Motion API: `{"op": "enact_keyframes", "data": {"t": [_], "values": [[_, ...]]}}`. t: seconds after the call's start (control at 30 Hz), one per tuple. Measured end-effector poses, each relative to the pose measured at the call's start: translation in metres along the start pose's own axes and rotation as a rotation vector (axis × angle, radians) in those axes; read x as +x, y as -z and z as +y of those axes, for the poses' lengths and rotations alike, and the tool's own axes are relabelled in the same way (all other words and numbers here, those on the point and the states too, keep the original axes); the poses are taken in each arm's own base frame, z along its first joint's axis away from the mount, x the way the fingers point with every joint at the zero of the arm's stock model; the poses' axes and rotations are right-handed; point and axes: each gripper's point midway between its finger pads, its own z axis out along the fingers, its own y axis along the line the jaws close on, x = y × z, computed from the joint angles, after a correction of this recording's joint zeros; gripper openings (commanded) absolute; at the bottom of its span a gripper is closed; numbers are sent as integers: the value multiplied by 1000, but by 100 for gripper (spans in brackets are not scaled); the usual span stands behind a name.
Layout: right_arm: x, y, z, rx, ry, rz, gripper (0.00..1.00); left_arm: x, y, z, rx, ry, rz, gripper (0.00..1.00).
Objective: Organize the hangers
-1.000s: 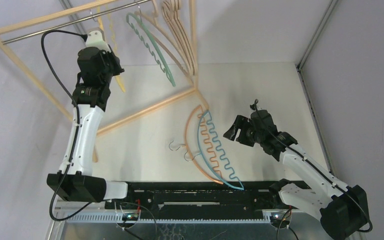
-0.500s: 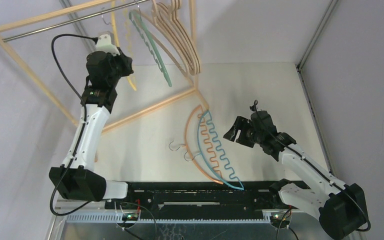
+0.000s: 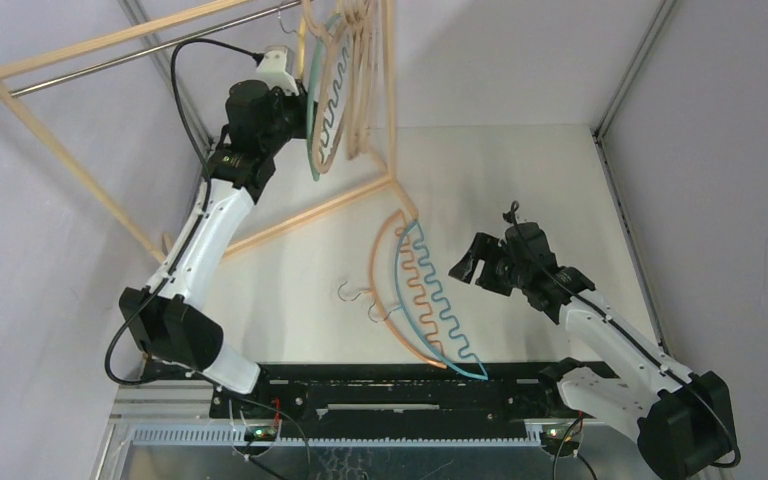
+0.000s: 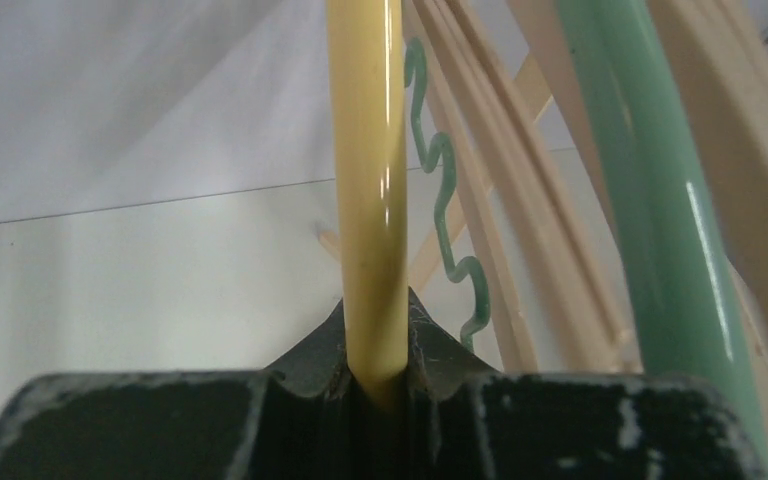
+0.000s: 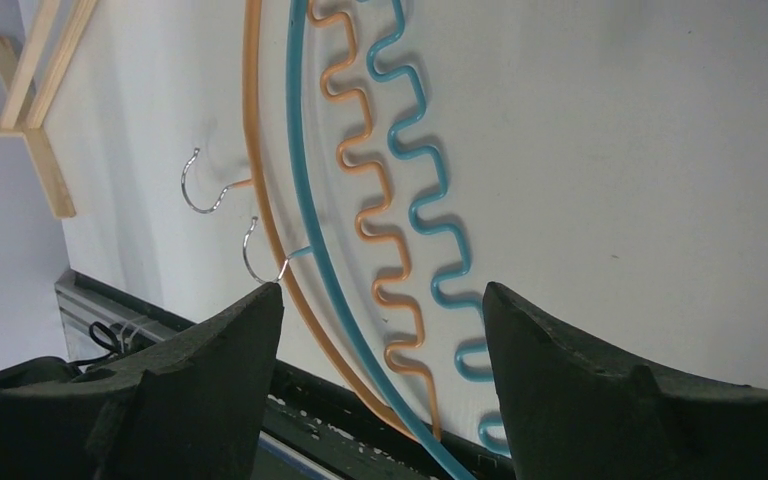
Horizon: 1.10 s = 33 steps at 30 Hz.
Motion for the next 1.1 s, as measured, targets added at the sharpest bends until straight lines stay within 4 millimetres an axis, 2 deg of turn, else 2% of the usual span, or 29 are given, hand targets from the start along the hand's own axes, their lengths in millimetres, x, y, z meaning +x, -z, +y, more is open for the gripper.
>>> {"op": "enact_keyframes", "data": {"t": [0.17, 0.23, 0.33, 0.43, 0.63, 0.73, 0.83, 0.93, 1.1], "values": [[2, 0, -3, 10, 19, 5, 82, 9, 3, -3, 6, 4, 43, 53], [4, 0, -2, 9, 31, 11, 82, 19, 6, -3, 3, 5, 74, 77], [9, -1, 1, 4, 59, 23, 83, 34, 16, -1, -4, 1, 117, 98], [22, -3, 8, -7, 101, 54, 84, 39, 34, -2, -5, 0, 135, 99], [60, -13, 18, -3, 216, 152, 84, 19, 86, -8, -1, -1, 61, 99], [83, -21, 19, 8, 281, 215, 83, 17, 116, -11, 7, 13, 21, 99], [109, -30, 16, 31, 353, 285, 82, 24, 135, -13, 17, 36, 11, 100], [134, -36, 11, 57, 417, 354, 79, 40, 148, -14, 28, 63, 24, 99], [153, -45, 16, 75, 482, 398, 69, 64, 167, -16, 49, 102, 50, 99]]}}
